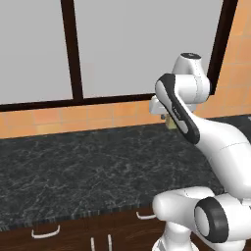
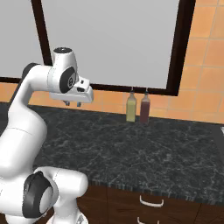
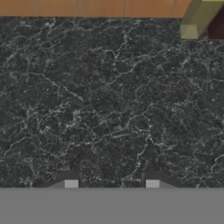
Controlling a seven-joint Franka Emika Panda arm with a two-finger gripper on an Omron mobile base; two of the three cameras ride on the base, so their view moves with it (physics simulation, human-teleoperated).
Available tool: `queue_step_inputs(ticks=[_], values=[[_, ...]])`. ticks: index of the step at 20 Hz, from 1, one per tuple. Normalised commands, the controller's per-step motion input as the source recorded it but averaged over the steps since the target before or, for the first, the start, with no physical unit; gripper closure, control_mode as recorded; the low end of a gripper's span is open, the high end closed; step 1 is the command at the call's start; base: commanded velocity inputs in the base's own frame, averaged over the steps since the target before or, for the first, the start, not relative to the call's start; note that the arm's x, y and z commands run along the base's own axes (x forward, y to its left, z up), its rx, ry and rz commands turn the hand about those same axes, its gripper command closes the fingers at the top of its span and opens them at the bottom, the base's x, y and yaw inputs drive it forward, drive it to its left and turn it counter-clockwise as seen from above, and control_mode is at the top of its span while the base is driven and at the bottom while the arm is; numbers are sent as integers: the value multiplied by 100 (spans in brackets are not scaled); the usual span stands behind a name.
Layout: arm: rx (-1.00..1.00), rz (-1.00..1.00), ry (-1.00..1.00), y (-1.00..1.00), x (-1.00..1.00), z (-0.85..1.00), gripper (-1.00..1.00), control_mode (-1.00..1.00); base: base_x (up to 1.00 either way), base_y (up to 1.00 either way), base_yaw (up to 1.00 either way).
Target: Take a straw from the drawer in front and place it inside the glass cup on the dining counter.
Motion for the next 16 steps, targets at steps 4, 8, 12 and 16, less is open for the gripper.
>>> queue_step_inputs(ticks=[4,8,12,16], values=[[0,0,0,0,0,0,-100,100,-16,0,0],[0,0,0,0,0,0,-100,100,-55,-3,28],[0,0,0,0,0,0,-100,100,-33,-25,54],[0,0,0,0,0,0,-100,100,-27,-54,56]])
